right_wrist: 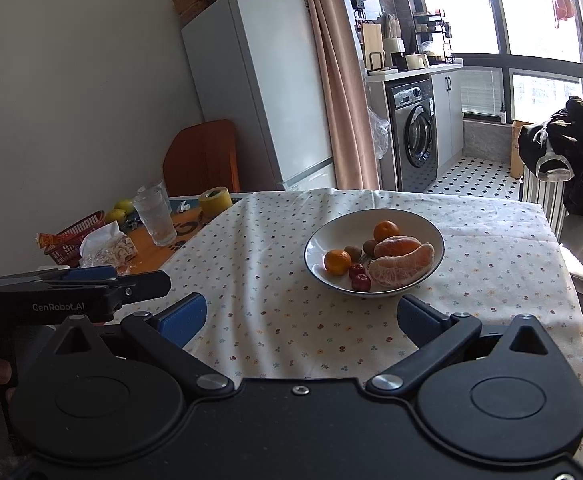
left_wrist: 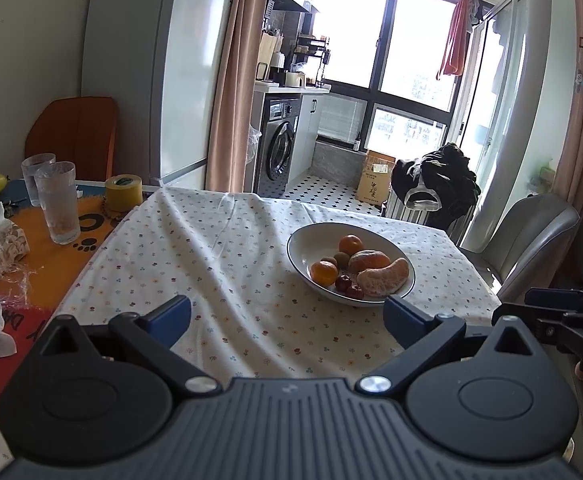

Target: Organize fruits

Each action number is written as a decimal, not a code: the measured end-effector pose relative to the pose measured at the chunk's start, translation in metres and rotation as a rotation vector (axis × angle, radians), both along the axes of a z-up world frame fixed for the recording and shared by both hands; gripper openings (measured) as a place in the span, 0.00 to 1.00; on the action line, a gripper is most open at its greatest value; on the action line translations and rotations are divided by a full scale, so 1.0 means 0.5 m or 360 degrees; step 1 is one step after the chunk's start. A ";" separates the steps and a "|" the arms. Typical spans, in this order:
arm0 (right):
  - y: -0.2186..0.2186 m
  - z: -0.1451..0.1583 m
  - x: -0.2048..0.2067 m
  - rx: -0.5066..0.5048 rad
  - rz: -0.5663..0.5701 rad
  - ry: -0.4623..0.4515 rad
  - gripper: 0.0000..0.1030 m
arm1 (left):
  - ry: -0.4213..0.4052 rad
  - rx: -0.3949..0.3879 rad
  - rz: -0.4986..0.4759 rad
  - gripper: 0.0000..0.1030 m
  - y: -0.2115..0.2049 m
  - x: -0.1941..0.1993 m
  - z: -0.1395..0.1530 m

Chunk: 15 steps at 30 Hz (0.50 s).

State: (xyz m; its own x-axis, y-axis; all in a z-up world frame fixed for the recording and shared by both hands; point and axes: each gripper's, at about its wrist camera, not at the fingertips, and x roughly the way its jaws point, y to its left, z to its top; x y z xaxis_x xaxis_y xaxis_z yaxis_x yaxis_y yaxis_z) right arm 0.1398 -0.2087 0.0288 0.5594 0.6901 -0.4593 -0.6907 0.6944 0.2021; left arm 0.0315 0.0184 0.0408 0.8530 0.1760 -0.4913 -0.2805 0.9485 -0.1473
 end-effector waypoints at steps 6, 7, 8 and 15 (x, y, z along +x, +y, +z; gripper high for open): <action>0.002 -0.001 -0.026 -0.0048 -0.0004 -0.0015 1.00 | -0.0028 0.0005 0.0007 0.98 0.000 -0.022 0.016; 0.000 0.002 -0.029 -0.0045 -0.0007 -0.0018 1.00 | -0.0029 0.0010 -0.0006 0.98 -0.002 -0.023 0.016; -0.003 0.005 -0.033 -0.0044 -0.0011 -0.0027 1.00 | -0.0028 0.0021 -0.0022 0.98 -0.004 -0.025 0.016; -0.012 0.010 -0.027 -0.0055 -0.0070 -0.0023 1.00 | -0.0023 0.0051 -0.0060 0.98 -0.013 -0.031 0.017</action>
State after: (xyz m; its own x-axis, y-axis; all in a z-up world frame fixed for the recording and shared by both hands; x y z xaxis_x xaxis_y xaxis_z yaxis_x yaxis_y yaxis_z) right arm 0.1261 -0.2146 0.0336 0.5954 0.6487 -0.4740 -0.6620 0.7304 0.1679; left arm 0.0158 0.0117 0.0493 0.8664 0.1592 -0.4734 -0.2426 0.9627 -0.1202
